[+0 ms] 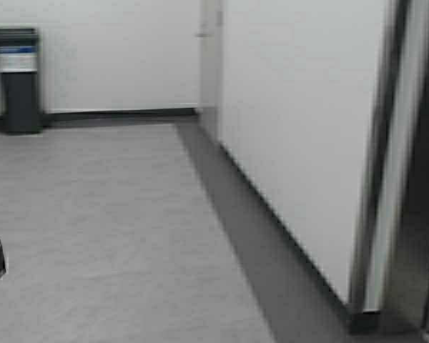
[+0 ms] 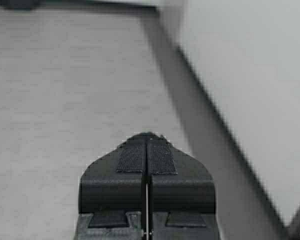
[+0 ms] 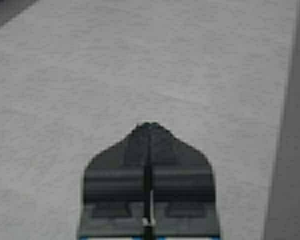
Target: Navigate to elevator, push the call button, then enter the elevator
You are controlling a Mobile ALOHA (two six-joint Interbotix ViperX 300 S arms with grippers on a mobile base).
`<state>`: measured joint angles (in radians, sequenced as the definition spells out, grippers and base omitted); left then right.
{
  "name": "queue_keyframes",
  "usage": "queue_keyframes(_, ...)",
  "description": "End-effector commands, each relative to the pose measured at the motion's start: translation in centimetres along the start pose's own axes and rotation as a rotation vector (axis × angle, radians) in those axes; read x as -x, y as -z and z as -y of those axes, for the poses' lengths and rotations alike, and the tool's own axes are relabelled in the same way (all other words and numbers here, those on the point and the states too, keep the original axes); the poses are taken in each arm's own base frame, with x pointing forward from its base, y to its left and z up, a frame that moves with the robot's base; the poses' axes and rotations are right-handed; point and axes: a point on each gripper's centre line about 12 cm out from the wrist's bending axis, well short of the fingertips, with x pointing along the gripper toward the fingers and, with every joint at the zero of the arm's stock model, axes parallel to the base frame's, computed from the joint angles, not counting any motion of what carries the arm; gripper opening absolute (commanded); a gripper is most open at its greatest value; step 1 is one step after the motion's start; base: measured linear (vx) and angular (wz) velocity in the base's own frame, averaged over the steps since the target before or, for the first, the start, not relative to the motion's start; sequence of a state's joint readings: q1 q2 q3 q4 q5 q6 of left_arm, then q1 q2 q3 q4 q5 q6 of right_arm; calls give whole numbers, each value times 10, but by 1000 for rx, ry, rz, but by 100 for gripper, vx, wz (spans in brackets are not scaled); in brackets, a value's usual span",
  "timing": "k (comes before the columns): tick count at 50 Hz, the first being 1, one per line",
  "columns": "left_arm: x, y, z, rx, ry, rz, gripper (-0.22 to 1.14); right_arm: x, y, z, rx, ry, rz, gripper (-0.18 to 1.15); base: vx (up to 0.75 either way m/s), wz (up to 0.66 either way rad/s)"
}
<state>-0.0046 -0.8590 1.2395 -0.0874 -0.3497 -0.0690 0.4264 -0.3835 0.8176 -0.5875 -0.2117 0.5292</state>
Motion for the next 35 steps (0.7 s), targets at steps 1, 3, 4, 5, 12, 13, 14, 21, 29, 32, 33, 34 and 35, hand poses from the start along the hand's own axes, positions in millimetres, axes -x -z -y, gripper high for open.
queue_keyframes(1, -3, -6, 1, -3, 3, 18, 2, 1, -5, -2, -7, -15, 31, 6, 53, -39)
queue_keyframes(3, -3, -8, 1, -1, 3, 23, 2, 0, -5, -3, -8, -18, 33, 6, 53, -34)
queue_keyframes(4, -3, -9, 1, -1, 4, 26, 2, 0, -4, -3, -8, -21, 34, 6, 53, -32)
queue_keyframes(5, -4, -10, 2, -1, 4, 27, 2, -1, -4, -3, -7, -24, 36, 6, 53, -30)
queue_keyframes(12, -3, -12, 2, 1, 5, 35, 2, -8, 3, -3, -6, -25, 10, 6, 53, -29)
queue_keyframes(13, -3, -11, 2, 1, 5, 33, 2, -8, 4, -3, -8, -25, 9, 6, 53, -34)
queue_keyframes(14, -3, -11, 2, 1, 5, 33, 2, -8, 4, -3, -8, -26, 7, 6, 53, -35)
queue_keyframes(21, -2, -11, 2, 5, 7, 36, 2, -8, 2, -4, -12, -32, 19, 6, 55, -40)
queue_keyframes(29, -3, -9, 7, 8, 30, 25, 2, -8, 4, -3, -11, -28, 13, 6, 55, -42)
queue_keyframes(32, -3, -9, 9, 8, 38, 25, 2, -6, 0, -3, -8, -28, 25, 6, 52, -47)
queue_keyframes(33, -3, -9, 9, 8, 41, 25, 2, -6, -2, -3, -9, -27, 30, 6, 50, -49)
queue_keyframes(34, -3, -10, 10, 6, 45, 27, 2, -5, -3, -3, -8, -27, 33, 6, 50, -51)
queue_keyframes(35, -3, -10, 11, 9, 47, 27, 2, -4, -4, -1, -6, -21, 35, 6, 49, -53)
